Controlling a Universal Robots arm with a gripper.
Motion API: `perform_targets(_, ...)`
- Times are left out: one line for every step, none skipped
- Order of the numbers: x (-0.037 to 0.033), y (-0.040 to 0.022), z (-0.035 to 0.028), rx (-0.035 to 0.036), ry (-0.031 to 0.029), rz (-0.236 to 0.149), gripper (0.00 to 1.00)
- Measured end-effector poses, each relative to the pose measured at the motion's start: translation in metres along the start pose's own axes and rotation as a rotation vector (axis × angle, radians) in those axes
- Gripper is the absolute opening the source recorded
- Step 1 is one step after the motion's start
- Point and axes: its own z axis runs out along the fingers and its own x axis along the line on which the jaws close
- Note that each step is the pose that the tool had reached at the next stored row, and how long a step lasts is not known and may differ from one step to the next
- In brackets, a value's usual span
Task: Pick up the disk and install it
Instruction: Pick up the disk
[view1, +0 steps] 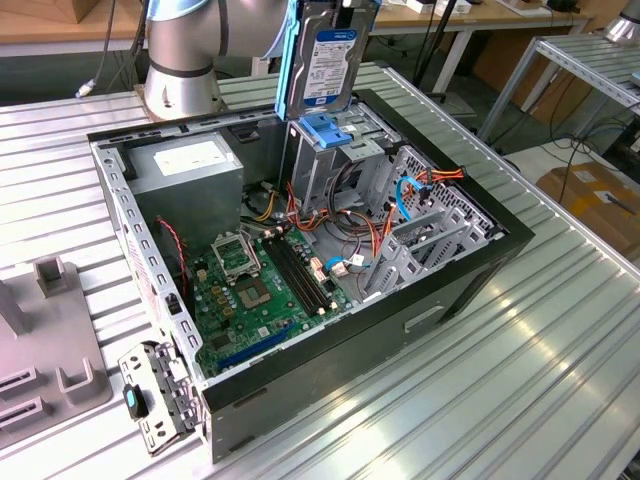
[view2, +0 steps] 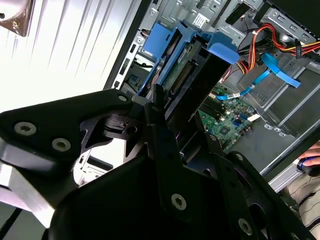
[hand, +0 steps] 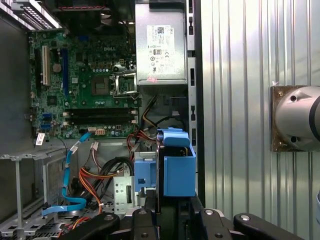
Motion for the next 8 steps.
perform_targets(0.0000, 0.0000, 0.0000, 0.0000, 0.0000, 0.000, 0.35)
perform_targets(0.0000, 0.0000, 0.0000, 0.0000, 0.0000, 0.000, 0.35)
perform_targets(0.0000, 0.0000, 0.0000, 0.0000, 0.0000, 0.000, 0.35)
perform_targets(0.0000, 0.0000, 0.0000, 0.0000, 0.0000, 0.000, 0.35)
perform_targets(0.0000, 0.0000, 0.0000, 0.0000, 0.0000, 0.000, 0.35)
perform_targets(0.0000, -0.0001, 0.0000, 0.0000, 0.0000, 0.000, 0.35)
perform_targets(0.0000, -0.0001, 0.0000, 0.0000, 0.0000, 0.000, 0.35)
perform_targets(0.0000, -0.0005, 0.0000, 0.0000, 0.0000, 0.000, 0.35)
